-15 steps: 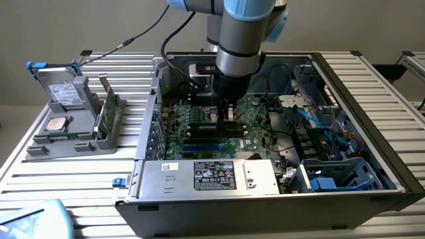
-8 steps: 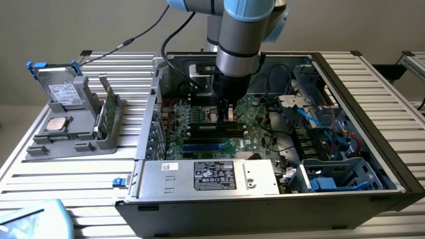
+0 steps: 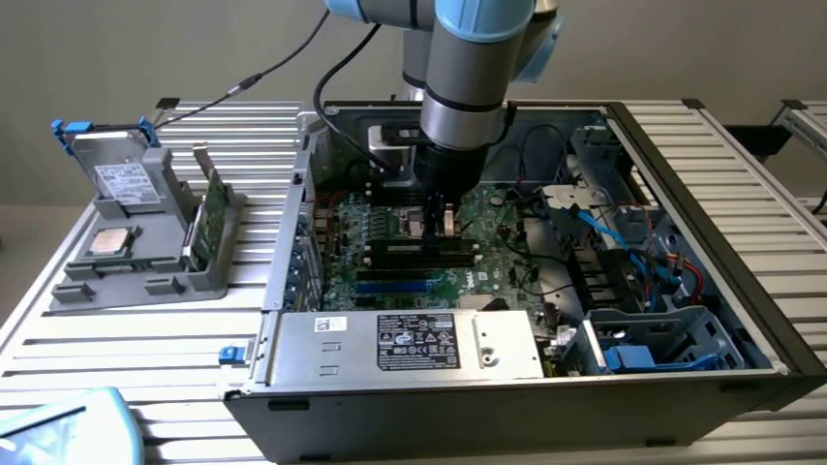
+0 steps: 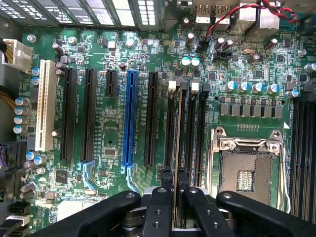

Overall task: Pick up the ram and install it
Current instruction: 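Insert the ram into the slot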

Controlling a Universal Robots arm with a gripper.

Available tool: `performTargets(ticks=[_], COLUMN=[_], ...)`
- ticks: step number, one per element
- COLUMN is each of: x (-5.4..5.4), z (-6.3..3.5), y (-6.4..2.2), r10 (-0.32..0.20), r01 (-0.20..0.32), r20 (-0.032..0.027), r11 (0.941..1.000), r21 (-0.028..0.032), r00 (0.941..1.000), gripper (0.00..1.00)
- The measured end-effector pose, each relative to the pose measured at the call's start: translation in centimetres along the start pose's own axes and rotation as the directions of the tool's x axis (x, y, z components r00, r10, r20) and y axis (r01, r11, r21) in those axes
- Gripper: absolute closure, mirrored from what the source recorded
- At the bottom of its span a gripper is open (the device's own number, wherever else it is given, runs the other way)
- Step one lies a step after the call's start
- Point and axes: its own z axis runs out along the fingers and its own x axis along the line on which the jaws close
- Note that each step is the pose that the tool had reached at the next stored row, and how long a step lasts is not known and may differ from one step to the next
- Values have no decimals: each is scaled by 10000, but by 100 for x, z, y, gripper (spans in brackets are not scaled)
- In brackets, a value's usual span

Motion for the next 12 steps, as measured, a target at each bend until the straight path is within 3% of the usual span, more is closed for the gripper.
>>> performTargets(ticks=[12], x=[23], z=[5], y=[-2], r10=[-32], r01=[32], r20=[-4], r11=[10000], r21=[0], r00=[10000], gripper=[85])
